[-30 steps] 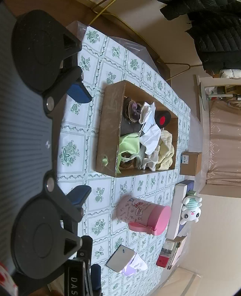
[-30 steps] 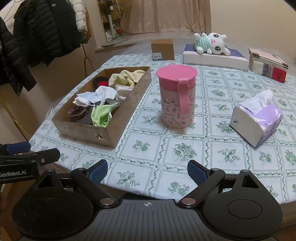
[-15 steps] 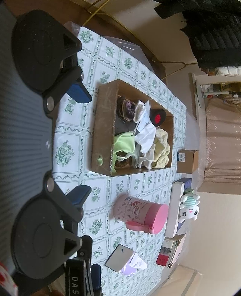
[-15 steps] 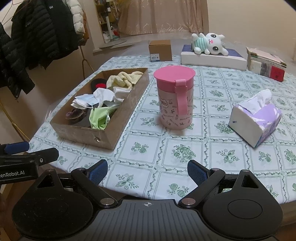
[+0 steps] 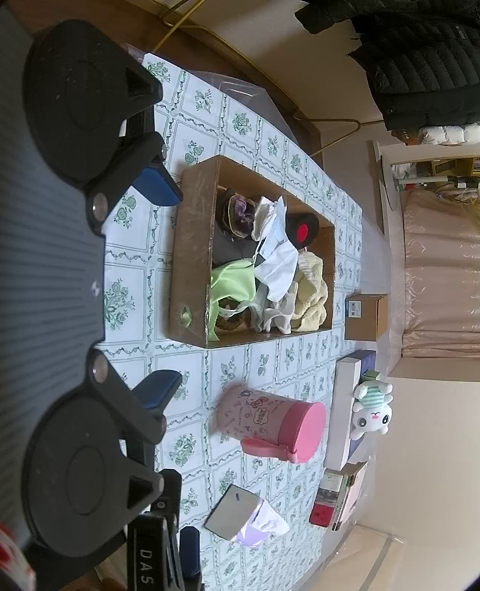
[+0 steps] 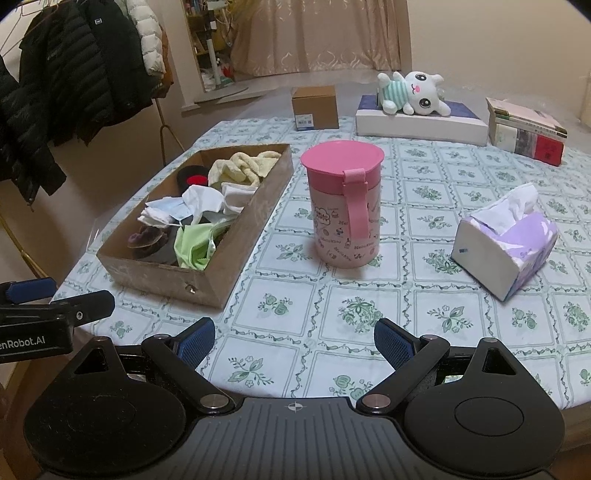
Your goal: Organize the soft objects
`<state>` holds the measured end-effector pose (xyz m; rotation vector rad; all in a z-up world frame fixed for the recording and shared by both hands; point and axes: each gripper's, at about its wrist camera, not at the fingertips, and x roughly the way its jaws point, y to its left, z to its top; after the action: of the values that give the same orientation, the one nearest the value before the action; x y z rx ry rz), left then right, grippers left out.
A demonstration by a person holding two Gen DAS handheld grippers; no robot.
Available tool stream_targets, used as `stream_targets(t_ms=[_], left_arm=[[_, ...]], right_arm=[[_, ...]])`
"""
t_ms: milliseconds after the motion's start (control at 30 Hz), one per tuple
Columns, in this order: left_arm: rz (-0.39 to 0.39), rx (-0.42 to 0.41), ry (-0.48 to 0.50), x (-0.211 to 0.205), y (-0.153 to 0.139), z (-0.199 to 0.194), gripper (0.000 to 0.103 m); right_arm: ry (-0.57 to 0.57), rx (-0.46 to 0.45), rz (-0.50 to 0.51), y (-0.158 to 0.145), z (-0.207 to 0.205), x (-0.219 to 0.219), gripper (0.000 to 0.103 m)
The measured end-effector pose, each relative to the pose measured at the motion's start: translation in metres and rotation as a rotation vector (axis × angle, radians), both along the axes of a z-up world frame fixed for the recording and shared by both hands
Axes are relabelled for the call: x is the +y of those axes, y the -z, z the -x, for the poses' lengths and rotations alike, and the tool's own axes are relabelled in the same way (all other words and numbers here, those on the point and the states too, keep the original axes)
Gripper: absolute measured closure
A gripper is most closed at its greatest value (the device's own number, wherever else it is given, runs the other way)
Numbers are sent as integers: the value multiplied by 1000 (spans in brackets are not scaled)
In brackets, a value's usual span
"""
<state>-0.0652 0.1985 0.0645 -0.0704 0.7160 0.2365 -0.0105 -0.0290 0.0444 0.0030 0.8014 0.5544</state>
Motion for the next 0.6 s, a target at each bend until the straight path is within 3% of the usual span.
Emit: stream_targets(t_ms=[600], left_arm=[[2, -4, -1, 1, -1, 1, 8]], right_arm=[[-1, -1, 2, -1, 0, 1, 10]])
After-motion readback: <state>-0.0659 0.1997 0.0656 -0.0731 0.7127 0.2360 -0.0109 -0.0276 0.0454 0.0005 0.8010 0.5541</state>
